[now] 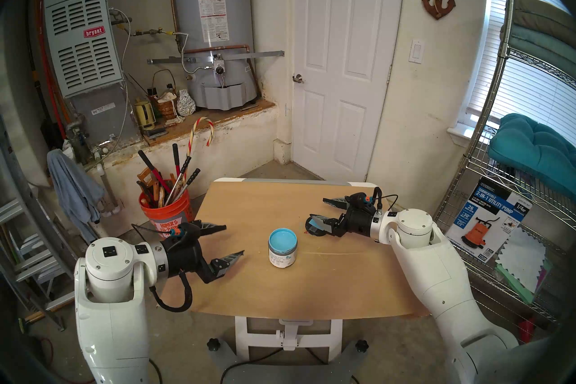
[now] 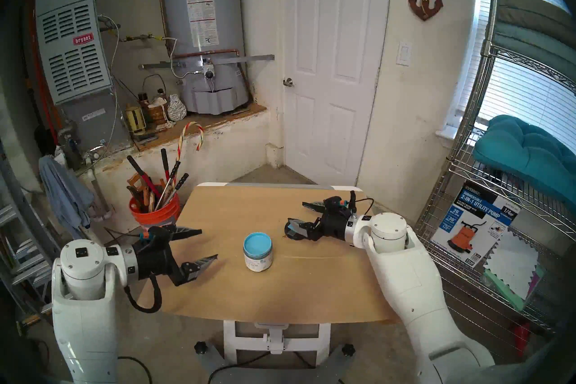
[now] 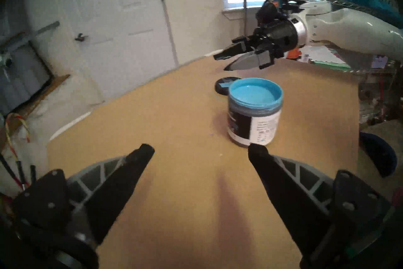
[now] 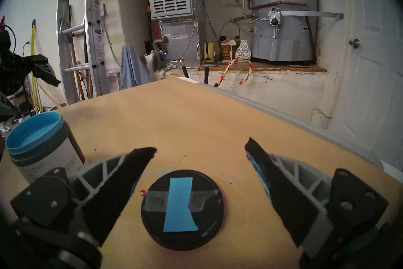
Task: Open paint jar
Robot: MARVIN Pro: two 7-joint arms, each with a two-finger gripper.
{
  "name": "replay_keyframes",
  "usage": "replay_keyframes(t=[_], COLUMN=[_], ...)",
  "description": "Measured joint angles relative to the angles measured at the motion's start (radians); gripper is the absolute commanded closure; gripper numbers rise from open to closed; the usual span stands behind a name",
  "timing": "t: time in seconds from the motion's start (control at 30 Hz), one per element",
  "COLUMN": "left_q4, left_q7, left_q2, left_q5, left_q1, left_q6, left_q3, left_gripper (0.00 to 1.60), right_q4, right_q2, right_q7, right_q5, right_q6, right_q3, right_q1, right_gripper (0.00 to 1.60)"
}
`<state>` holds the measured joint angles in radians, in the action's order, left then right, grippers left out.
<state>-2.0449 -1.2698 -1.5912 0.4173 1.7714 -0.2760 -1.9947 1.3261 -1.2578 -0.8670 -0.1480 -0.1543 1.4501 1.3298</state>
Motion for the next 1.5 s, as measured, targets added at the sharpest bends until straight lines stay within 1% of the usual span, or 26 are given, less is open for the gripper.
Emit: replay_keyframes(t=[0.1,0.17,0.23,0.3,0.4,0.47,0.57,0.63,0.7,0.83,0.93,0.97,1.03,1.1,1.17,1.2,1.27,1.3,1.37,1.43,1.5], left_q4=[-0.010,-0.014,-0.014,-0.014,-0.014,-0.010,0.006,0.014,0.038,0.058,0.064,0.066,0.068,0.075,0.078,0.081,0.083,0.083,0.082,0.073,0.069], left_q7=[0.049,0.100,0.125,0.179,0.212,0.266,0.325,0.346,0.402,0.472,0.507,0.534,0.554,0.608,0.632,0.663,0.681,0.736,0.757,0.813,0.832], left_q2=[-0.007,-0.012,-0.014,-0.018,-0.020,-0.023,-0.026,-0.027,-0.030,-0.035,-0.037,-0.039,-0.039,-0.041,-0.042,-0.043,-0.043,-0.044,-0.044,-0.044,-0.043], left_q5=[0.011,0.016,0.017,0.016,0.013,0.011,0.011,0.011,0.011,0.005,0.000,-0.004,-0.006,-0.008,-0.009,-0.010,-0.011,-0.015,-0.016,-0.023,-0.025], left_q1=[-0.023,-0.052,-0.066,-0.097,-0.115,-0.146,-0.178,-0.190,-0.220,-0.254,-0.268,-0.278,-0.284,-0.296,-0.301,-0.307,-0.309,-0.314,-0.314,-0.312,-0.309], left_q6=[-0.011,-0.031,-0.041,-0.063,-0.075,-0.093,-0.113,-0.121,-0.140,-0.165,-0.178,-0.187,-0.194,-0.209,-0.215,-0.225,-0.230,-0.244,-0.249,-0.265,-0.269], left_q3=[-0.007,-0.009,-0.007,0.009,0.025,0.059,0.103,0.120,0.166,0.232,0.269,0.299,0.319,0.369,0.387,0.411,0.424,0.452,0.460,0.473,0.476], left_gripper=[0.00,0.00,0.00,0.00,0.00,0.00,0.00,0.00,0.00,0.00,0.00,0.00,0.00,0.00,0.00,0.00,0.00,0.00,0.00,0.00,0.00], right_q4=[0.010,0.019,0.023,0.031,0.036,0.048,0.065,0.073,0.094,0.133,0.159,0.177,0.188,0.216,0.227,0.243,0.253,0.279,0.289,0.314,0.321], right_q2=[-0.006,-0.013,-0.016,-0.025,-0.030,-0.040,-0.051,-0.055,-0.067,-0.080,-0.087,-0.093,-0.097,-0.106,-0.110,-0.115,-0.118,-0.127,-0.130,-0.139,-0.142], right_q7=[0.015,0.033,0.041,0.063,0.077,0.099,0.122,0.131,0.156,0.188,0.202,0.213,0.222,0.247,0.258,0.273,0.281,0.304,0.313,0.342,0.353], right_q5=[-0.003,-0.006,-0.007,-0.009,-0.009,-0.010,-0.013,-0.014,-0.017,-0.022,-0.025,-0.027,-0.028,-0.029,-0.030,-0.030,-0.030,-0.030,-0.029,-0.025,-0.023], right_q6=[0.001,0.002,0.003,0.003,0.005,0.008,0.011,0.012,0.016,0.022,0.026,0.028,0.030,0.033,0.034,0.036,0.037,0.039,0.039,0.042,0.042], right_q3=[0.012,0.024,0.029,0.040,0.046,0.055,0.067,0.071,0.084,0.103,0.112,0.118,0.124,0.138,0.144,0.152,0.155,0.164,0.167,0.177,0.181], right_q1=[0.005,0.008,0.009,0.009,0.009,0.009,0.009,0.009,0.011,0.021,0.032,0.041,0.048,0.066,0.073,0.084,0.091,0.110,0.118,0.138,0.144], right_gripper=[0.00,0.00,0.00,0.00,0.00,0.00,0.00,0.00,0.00,0.00,0.00,0.00,0.00,0.00,0.00,0.00,0.00,0.00,0.00,0.00,0.00])
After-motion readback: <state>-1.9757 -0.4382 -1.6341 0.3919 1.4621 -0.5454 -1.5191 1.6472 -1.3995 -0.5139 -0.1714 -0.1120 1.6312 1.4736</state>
